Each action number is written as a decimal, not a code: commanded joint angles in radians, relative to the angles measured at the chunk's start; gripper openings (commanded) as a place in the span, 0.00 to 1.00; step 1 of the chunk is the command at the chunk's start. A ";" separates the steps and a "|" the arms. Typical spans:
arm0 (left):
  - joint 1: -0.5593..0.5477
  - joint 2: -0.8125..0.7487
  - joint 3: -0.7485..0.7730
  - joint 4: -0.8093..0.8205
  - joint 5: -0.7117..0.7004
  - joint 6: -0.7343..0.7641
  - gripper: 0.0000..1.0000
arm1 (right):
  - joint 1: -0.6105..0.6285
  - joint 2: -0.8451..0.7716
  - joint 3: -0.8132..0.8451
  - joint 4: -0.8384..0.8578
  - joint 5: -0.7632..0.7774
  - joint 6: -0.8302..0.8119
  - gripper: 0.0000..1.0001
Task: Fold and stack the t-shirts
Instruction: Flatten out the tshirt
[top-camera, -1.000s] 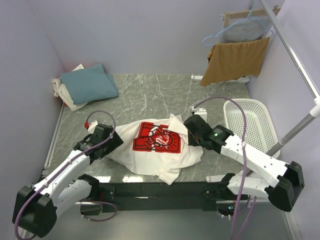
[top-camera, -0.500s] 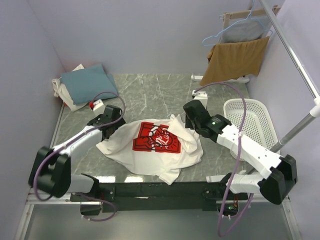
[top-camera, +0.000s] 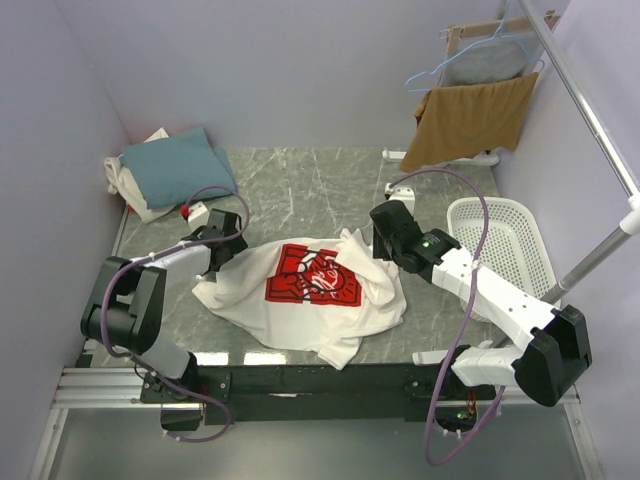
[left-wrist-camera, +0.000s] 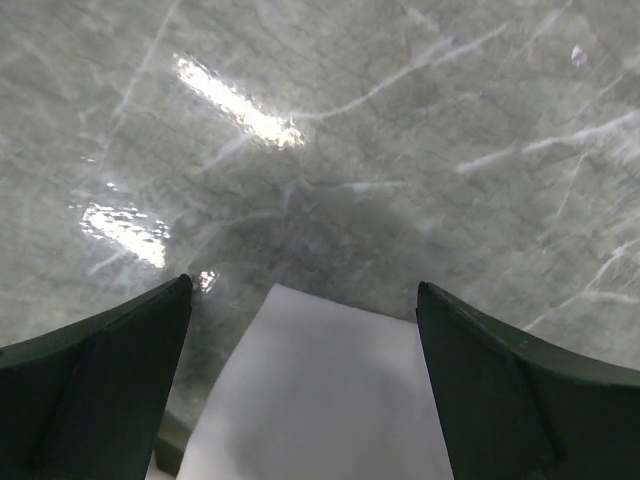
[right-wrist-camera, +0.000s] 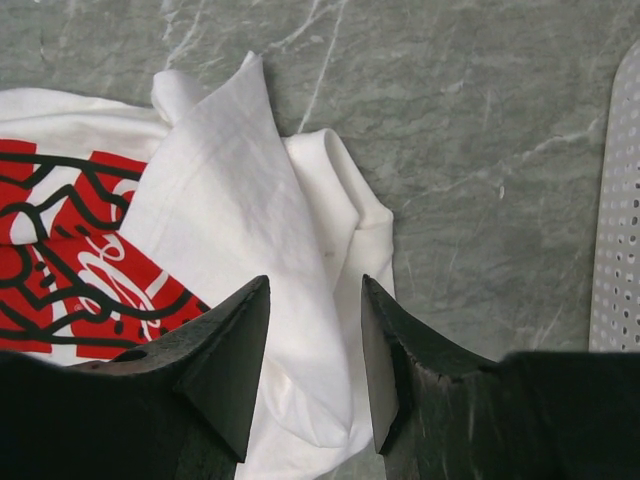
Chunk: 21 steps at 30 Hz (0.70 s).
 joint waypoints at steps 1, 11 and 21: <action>0.004 0.017 0.013 0.066 0.100 0.033 0.99 | -0.016 -0.039 -0.009 0.017 0.004 -0.009 0.48; 0.003 -0.063 -0.098 0.101 0.260 0.015 0.70 | -0.045 -0.051 -0.022 0.012 0.017 -0.017 0.48; 0.003 -0.140 -0.031 0.061 0.252 0.062 0.01 | -0.071 -0.024 -0.032 0.041 -0.010 -0.034 0.38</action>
